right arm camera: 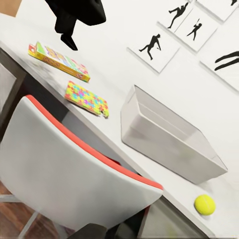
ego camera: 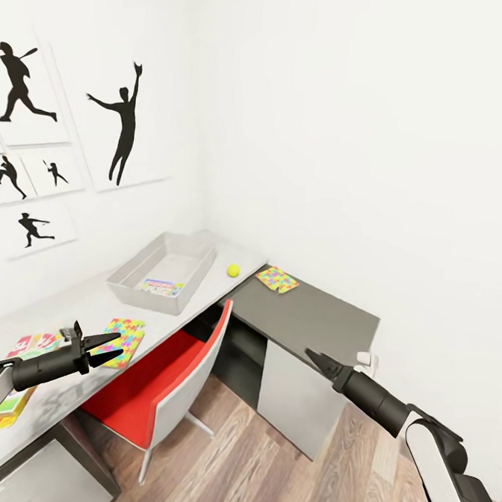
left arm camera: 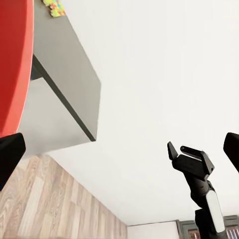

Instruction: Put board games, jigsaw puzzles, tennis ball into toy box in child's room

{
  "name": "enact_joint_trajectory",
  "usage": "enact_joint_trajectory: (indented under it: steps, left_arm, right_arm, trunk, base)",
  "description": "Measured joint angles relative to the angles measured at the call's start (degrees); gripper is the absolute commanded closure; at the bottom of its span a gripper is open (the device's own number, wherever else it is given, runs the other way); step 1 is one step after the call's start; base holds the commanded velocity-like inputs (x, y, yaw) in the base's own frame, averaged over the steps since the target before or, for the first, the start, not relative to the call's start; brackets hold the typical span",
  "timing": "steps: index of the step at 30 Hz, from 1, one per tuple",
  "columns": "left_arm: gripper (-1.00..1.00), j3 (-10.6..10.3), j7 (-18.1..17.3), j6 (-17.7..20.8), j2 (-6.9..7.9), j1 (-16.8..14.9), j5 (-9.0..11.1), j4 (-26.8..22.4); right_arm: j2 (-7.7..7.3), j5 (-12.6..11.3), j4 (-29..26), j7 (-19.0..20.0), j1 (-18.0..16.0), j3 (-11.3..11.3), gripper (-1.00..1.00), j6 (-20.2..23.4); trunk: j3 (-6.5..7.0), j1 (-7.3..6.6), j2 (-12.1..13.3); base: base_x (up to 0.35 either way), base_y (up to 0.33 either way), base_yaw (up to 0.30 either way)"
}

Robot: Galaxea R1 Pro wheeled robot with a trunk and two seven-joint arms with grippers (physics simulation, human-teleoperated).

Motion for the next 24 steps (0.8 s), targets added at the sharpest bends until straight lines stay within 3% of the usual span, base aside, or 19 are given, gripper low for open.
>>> enact_joint_trajectory:
  steps: [10,16,24]
  left_arm:
    - [-1.0,0.07,0.01,-0.01,0.03,0.01,0.0,-0.01]
    - [-1.0,0.09,0.02,0.0,0.02,0.01,0.01,0.0]
    - [-1.0,0.05,0.03,0.0,-0.05,0.01,0.0,0.0]
  right_arm:
    - [0.15,0.08,-0.05,0.04,0.0,0.09,-1.0,-0.06]
    - [0.17,0.28,0.03,-0.18,-0.01,2.39,-1.0,-0.1]
    - [0.17,0.27,0.04,-0.23,-0.01,2.75,-1.0,-0.11]
  trunk:
    - [0.87,-0.01,0.0]
    - [1.42,0.0,0.0]
    - [2.17,0.0,0.0]
  base:
    - [-0.028,0.005,-0.093]
    - [-0.086,0.0,-0.011]
    - [-0.122,0.0,-0.001]
